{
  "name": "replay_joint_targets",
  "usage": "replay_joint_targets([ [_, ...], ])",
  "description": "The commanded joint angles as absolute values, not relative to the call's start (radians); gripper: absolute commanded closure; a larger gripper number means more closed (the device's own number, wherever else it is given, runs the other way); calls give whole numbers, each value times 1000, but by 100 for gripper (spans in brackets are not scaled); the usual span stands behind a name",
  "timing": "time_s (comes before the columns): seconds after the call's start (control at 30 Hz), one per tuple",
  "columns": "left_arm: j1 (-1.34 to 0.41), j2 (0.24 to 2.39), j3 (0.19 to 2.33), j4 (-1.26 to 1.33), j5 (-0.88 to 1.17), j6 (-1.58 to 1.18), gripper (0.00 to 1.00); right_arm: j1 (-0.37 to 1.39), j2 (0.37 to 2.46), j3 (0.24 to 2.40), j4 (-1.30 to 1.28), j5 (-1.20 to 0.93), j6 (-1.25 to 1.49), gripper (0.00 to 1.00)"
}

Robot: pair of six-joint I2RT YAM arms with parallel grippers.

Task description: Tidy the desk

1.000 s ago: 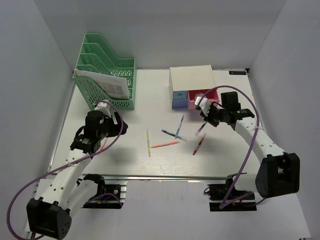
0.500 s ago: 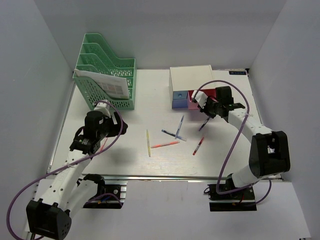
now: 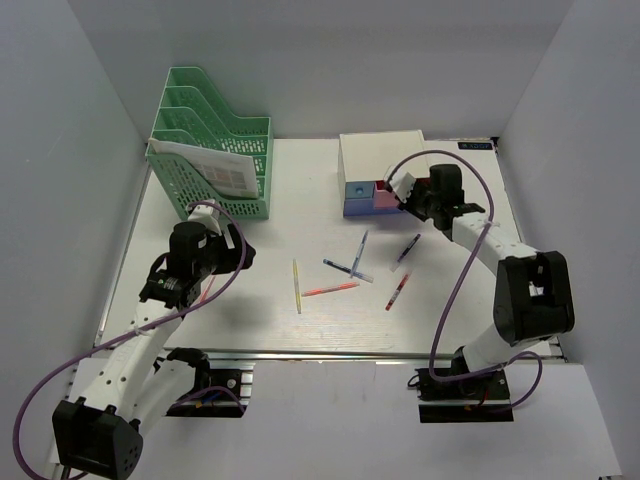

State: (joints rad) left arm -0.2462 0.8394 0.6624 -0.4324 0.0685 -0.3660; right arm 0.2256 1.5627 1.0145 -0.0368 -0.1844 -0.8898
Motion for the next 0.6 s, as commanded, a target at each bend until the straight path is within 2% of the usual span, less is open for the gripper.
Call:
replay_joint_targets([
  [0.0, -252, 828, 655, -416, 81, -356, 11, 236, 1592, 1081, 86, -175, -891, 100],
  [0.57, -252, 841, 649, -391, 140, -345, 12, 235, 1657, 1101, 189, -132, -885, 100],
])
